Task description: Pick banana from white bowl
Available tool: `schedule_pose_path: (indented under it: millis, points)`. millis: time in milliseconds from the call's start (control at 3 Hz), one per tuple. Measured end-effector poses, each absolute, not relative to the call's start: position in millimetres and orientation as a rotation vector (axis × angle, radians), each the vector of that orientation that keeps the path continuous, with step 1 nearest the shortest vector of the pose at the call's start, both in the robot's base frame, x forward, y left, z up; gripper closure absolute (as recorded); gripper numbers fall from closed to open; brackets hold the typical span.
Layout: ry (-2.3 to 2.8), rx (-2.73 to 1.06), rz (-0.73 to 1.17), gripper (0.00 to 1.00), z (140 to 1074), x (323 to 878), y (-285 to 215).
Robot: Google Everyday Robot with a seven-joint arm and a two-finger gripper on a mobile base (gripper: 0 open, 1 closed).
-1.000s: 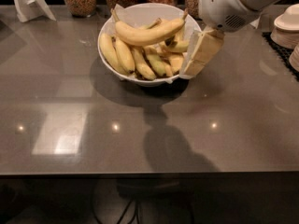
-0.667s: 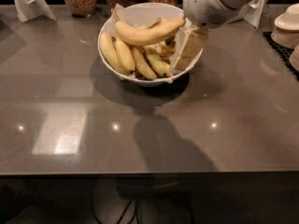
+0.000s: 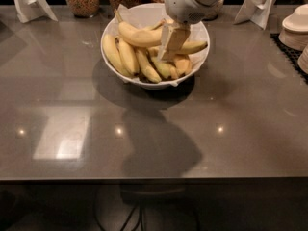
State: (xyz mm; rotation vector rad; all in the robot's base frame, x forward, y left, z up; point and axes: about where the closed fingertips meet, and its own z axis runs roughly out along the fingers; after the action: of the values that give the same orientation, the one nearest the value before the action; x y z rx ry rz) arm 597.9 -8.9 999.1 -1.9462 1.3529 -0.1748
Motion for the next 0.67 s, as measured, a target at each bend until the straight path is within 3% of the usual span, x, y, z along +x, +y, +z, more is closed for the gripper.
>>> schedule_pose_path:
  millis: [333, 667]
  points:
    - [1.325, -1.989, -0.217, 0.32, 991, 611, -2]
    - [1.331, -2.015, -0.26, 0.36, 979, 626, -4]
